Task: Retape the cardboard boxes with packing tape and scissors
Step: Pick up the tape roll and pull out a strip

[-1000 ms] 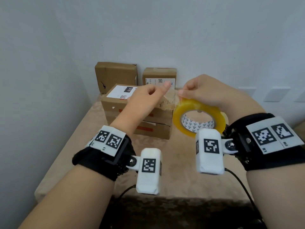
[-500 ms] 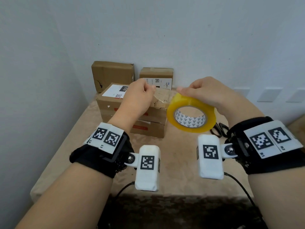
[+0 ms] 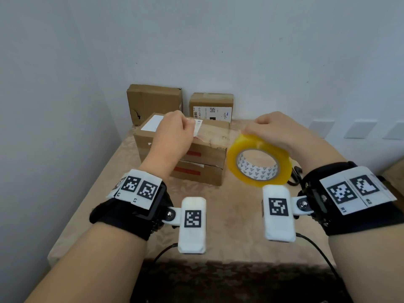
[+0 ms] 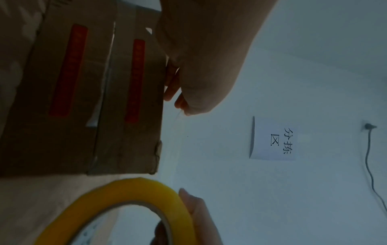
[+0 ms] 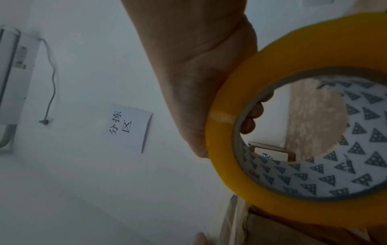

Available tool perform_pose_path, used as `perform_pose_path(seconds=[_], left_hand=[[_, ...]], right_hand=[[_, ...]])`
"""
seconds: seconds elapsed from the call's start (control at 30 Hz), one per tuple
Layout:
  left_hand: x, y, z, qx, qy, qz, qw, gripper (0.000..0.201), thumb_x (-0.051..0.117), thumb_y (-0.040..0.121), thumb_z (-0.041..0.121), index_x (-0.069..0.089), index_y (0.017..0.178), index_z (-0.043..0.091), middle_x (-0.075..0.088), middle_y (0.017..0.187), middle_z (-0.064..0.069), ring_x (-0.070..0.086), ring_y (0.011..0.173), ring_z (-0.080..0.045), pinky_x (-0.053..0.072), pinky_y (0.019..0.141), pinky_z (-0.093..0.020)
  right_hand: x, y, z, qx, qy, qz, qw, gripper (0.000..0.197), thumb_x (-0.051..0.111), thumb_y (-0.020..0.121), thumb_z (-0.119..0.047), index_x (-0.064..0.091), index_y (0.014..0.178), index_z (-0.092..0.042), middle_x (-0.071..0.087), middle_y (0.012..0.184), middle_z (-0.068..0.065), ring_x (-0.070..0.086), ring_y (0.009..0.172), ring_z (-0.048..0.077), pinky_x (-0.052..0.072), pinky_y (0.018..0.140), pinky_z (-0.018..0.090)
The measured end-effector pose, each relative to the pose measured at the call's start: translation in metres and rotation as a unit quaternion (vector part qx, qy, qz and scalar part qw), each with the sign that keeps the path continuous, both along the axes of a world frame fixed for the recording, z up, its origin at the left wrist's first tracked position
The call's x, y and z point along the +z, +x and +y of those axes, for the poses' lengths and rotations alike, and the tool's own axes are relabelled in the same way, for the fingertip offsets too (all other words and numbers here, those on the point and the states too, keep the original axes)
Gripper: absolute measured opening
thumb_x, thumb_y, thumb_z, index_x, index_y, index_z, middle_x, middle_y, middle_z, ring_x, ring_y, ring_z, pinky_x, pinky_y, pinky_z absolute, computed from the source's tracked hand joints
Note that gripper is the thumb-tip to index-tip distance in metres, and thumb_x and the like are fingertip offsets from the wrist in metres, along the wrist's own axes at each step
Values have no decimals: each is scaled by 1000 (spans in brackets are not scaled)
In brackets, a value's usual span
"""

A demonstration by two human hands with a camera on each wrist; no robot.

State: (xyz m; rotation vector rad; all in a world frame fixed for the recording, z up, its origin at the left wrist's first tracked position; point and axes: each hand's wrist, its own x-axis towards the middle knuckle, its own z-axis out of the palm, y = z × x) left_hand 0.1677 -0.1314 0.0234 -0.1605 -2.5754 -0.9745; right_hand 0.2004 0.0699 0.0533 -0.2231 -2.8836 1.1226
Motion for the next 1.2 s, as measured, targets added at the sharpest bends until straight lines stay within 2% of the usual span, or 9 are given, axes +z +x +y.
perform_pose_path(seconds=[0.1, 0.17, 0.33, 0.57, 0.63, 0.77, 0.87, 1.0, 1.2], left_hand=[[0, -3, -1, 1, -15, -18, 1000, 33, 42, 99, 21, 61, 91, -4, 62, 98, -17, 48, 69, -17, 34, 53, -21], [-1, -5, -2, 7, -27, -21, 999, 31, 44, 98, 22, 59, 87, -2, 57, 101, -11, 46, 66, -12, 31, 52, -18], [-3, -9, -4, 17, -45, -33, 998, 24, 46, 97, 22, 52, 79, 9, 53, 106, -8, 50, 75, -20, 31, 60, -24], [-2, -12, -4, 15, -41, -48, 998, 31, 43, 97, 20, 42, 66, 13, 52, 104, -9, 42, 60, -10, 26, 49, -21], [1, -9, -3, 11, -15, -45, 999, 31, 41, 98, 21, 45, 68, 11, 52, 107, -8, 41, 62, -6, 27, 51, -20], [6, -5, 1, -3, 21, -28, 999, 37, 37, 100, 23, 61, 90, -4, 53, 113, -8, 41, 63, -1, 28, 51, -14], [4, -4, 2, 3, 2, -28, 1000, 32, 40, 97, 19, 57, 79, -1, 50, 110, -7, 42, 62, -4, 27, 49, -14], [0, -7, -1, 4, -15, -24, 1000, 27, 45, 94, 16, 50, 70, 4, 49, 106, -8, 50, 70, -19, 29, 51, -23], [-5, -10, -3, 12, -35, -20, 999, 31, 45, 94, 16, 42, 63, 13, 47, 102, -8, 50, 75, -21, 28, 51, -20]], right_hand=[[2, 0, 0, 13, 1, 15, 1000, 31, 66, 83, -42, 62, 79, -11, 56, 74, 3, 50, 68, 16, 39, 60, 29], [2, -2, -3, 16, 1, 25, 1000, 32, 68, 83, -41, 59, 74, -12, 52, 68, 0, 47, 64, 14, 37, 57, 26], [5, -6, -9, 19, 33, 36, 999, 35, 71, 81, -39, 58, 69, -9, 46, 66, 7, 44, 64, 18, 35, 58, 28], [10, -4, -12, 23, 37, 34, 999, 29, 72, 78, -36, 62, 75, -9, 45, 72, 11, 44, 69, 21, 33, 60, 30], [12, -4, -10, 13, 26, 37, 999, 27, 71, 78, -35, 58, 73, -12, 42, 71, 10, 42, 68, 22, 33, 62, 31], [21, -3, -5, 1, 19, 39, 999, 26, 70, 77, -37, 57, 73, -14, 43, 70, 10, 42, 67, 21, 34, 64, 33], [22, -1, -4, 7, 27, 28, 999, 28, 69, 80, -37, 56, 71, -13, 42, 67, 9, 41, 65, 20, 33, 61, 31], [14, -1, -9, 14, 31, 13, 999, 27, 68, 82, -32, 53, 70, -12, 35, 60, 5, 36, 60, 18, 29, 56, 28], [13, -5, -14, 19, 33, 15, 999, 32, 69, 82, -29, 49, 65, -11, 32, 59, 4, 33, 57, 17, 26, 54, 28]])
